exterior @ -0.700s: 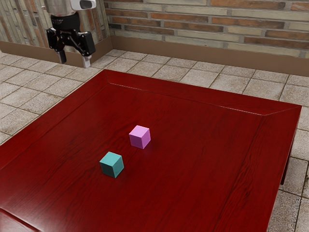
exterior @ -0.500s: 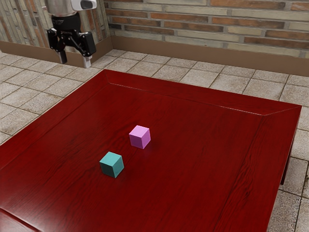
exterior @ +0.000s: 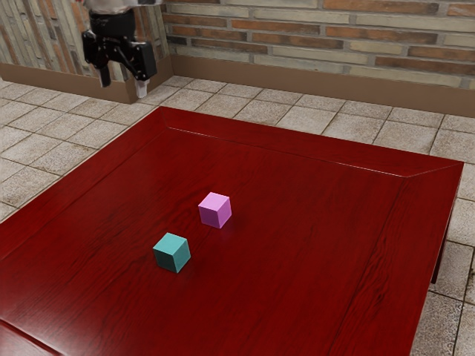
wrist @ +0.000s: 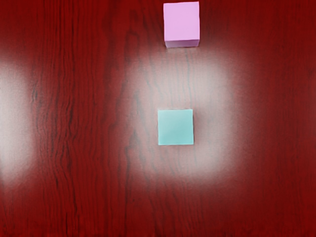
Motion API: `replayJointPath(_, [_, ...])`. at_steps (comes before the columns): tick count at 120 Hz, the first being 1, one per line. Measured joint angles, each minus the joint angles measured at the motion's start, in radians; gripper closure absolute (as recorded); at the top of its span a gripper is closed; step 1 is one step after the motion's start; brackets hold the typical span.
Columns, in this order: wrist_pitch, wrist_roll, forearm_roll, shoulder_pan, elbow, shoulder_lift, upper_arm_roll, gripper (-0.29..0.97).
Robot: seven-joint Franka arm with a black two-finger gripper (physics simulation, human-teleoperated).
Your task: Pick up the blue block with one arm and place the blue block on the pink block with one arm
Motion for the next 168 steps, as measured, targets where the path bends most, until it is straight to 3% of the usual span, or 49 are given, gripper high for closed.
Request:
replayJointPath(20, [0.211,-0.001,-0.012,-0.002,-0.212,0.077,0.034,0.0])
replayJointPath(62, [0.488,0.002,-0.044,0.006,-0.326,0.196,0.041,0.0])
replayJointPath(83, [0.629,0.004,-0.044,0.006,-0.517,0.132,0.04,0.0])
replayJointPath(121, [0.85,0.01,-0.039,0.0,-0.733,0.091,0.034,0.0])
replayJointPath(168, [1.02,0.03,-0.035,0.002,-0.841,0.099,0.026,0.0])
